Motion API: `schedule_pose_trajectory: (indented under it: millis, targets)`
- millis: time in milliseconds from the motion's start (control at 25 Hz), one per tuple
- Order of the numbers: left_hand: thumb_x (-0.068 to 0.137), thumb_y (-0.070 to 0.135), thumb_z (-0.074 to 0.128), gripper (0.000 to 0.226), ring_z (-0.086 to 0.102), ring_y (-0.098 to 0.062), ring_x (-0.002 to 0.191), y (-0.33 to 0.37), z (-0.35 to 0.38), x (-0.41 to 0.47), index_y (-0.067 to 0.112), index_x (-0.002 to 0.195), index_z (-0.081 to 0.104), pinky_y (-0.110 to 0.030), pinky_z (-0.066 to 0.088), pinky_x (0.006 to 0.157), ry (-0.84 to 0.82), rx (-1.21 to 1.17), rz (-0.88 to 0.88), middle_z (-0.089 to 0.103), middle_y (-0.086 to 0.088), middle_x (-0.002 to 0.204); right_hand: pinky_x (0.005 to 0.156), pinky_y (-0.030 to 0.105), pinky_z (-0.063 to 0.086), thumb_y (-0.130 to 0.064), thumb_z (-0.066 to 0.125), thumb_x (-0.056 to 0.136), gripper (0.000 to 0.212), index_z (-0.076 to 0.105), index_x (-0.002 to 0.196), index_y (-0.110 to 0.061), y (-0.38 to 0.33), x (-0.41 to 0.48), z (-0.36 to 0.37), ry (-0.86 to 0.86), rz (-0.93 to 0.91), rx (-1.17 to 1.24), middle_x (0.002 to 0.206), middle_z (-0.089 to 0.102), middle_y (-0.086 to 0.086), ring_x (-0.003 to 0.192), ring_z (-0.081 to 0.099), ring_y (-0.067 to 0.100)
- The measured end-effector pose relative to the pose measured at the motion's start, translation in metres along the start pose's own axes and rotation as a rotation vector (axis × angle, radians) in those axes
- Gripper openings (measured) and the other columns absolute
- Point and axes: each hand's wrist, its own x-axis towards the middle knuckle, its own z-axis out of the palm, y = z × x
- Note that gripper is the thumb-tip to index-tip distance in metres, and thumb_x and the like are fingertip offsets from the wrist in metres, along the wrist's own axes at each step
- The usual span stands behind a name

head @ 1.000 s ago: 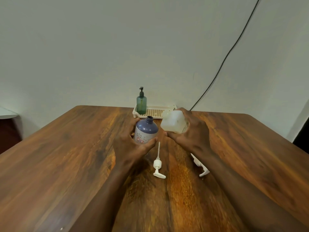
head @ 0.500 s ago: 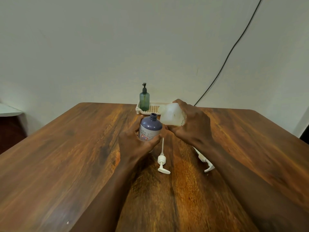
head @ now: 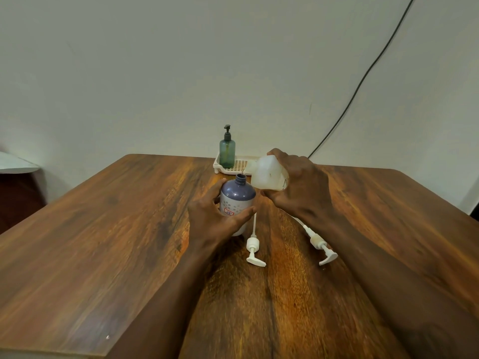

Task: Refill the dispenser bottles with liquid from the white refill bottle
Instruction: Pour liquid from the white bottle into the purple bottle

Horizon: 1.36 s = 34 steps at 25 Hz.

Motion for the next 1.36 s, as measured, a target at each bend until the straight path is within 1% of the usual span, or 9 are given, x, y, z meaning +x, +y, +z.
schedule_pose_trajectory:
  millis: [200, 280, 360, 440, 680, 880, 1000, 1120, 1360]
  targets:
    - [0.068, 0.048, 0.093, 0.077, 0.058, 0.020, 0.095, -0.003, 0.001, -0.001, 0.017, 0.132, 0.064, -0.002, 0.048, 0.080, -0.007, 0.007, -0.014, 0.064, 0.015, 0.115, 0.075, 0.043, 0.061, -0.061, 0.073, 0.071, 0.080, 0.052, 0.137, -0.021, 0.001, 0.002, 0.002, -0.020, 0.001, 0.000, 0.111, 0.070, 0.009, 0.090, 0.066, 0.026]
    - [0.068, 0.050, 0.092, 0.077, 0.062, 0.012, 0.093, -0.005, -0.001, -0.002, 0.016, 0.132, 0.064, -0.005, 0.051, 0.081, -0.008, 0.020, -0.021, 0.069, 0.010, 0.118, 0.075, 0.044, 0.061, -0.061, 0.073, 0.071, 0.080, 0.052, 0.136, -0.021, 0.001, 0.002, 0.002, -0.014, 0.000, -0.002, 0.110, 0.070, 0.009, 0.090, 0.067, 0.026]
    - [0.068, 0.052, 0.092, 0.082, 0.066, 0.002, 0.097, -0.007, -0.002, -0.003, 0.014, 0.135, 0.064, -0.012, 0.056, 0.084, -0.008, 0.035, -0.026, 0.072, 0.004, 0.122, 0.074, 0.044, 0.061, -0.060, 0.074, 0.071, 0.079, 0.052, 0.136, -0.021, 0.000, 0.002, 0.001, -0.012, -0.006, -0.006, 0.109, 0.070, 0.009, 0.090, 0.067, 0.026]
    - [0.068, 0.053, 0.091, 0.083, 0.065, -0.002, 0.100, -0.007, -0.002, -0.003, 0.015, 0.136, 0.063, -0.013, 0.056, 0.085, -0.010, 0.044, -0.026, 0.072, 0.002, 0.124, 0.074, 0.045, 0.061, -0.060, 0.074, 0.071, 0.079, 0.052, 0.136, -0.020, -0.001, 0.003, 0.001, -0.015, -0.007, -0.003, 0.109, 0.070, 0.009, 0.090, 0.067, 0.026]
    - [0.067, 0.054, 0.091, 0.084, 0.065, 0.000, 0.100, -0.005, -0.002, -0.002, 0.017, 0.137, 0.062, -0.011, 0.055, 0.084, -0.006, 0.046, -0.030, 0.072, 0.003, 0.123, 0.074, 0.044, 0.061, -0.057, 0.078, 0.070, 0.080, 0.052, 0.136, -0.020, -0.002, 0.006, -0.003, -0.017, -0.014, -0.015, 0.109, 0.070, 0.009, 0.091, 0.066, 0.027]
    - [0.067, 0.052, 0.092, 0.084, 0.064, 0.001, 0.098, -0.005, -0.002, -0.002, 0.016, 0.136, 0.062, -0.005, 0.051, 0.083, -0.019, 0.046, -0.032, 0.072, 0.002, 0.123, 0.074, 0.045, 0.060, -0.056, 0.078, 0.070, 0.079, 0.052, 0.135, -0.019, -0.003, 0.008, -0.005, -0.017, -0.023, -0.013, 0.109, 0.070, 0.009, 0.091, 0.066, 0.028]
    - [0.067, 0.048, 0.093, 0.079, 0.061, 0.014, 0.092, -0.004, -0.001, -0.003, 0.015, 0.133, 0.064, -0.002, 0.048, 0.080, -0.020, 0.039, -0.038, 0.070, 0.008, 0.119, 0.075, 0.045, 0.061, -0.055, 0.079, 0.070, 0.079, 0.053, 0.135, -0.019, -0.004, 0.009, -0.006, -0.014, -0.025, -0.016, 0.109, 0.070, 0.010, 0.092, 0.066, 0.029]
    - [0.067, 0.047, 0.093, 0.078, 0.057, 0.024, 0.093, -0.005, -0.001, -0.003, 0.015, 0.131, 0.064, 0.000, 0.046, 0.079, -0.011, 0.033, -0.044, 0.063, 0.016, 0.114, 0.075, 0.044, 0.060, -0.054, 0.079, 0.070, 0.079, 0.053, 0.135, -0.019, -0.005, 0.011, -0.006, -0.011, -0.032, -0.027, 0.109, 0.070, 0.010, 0.093, 0.066, 0.029]
    - [0.068, 0.050, 0.092, 0.080, 0.058, 0.020, 0.098, -0.008, -0.001, -0.004, 0.018, 0.135, 0.062, -0.006, 0.051, 0.082, -0.028, 0.008, -0.047, 0.064, 0.016, 0.118, 0.077, 0.045, 0.061, -0.053, 0.080, 0.069, 0.080, 0.053, 0.136, -0.018, -0.003, 0.010, -0.004, -0.014, -0.030, -0.027, 0.112, 0.070, 0.010, 0.094, 0.067, 0.030]
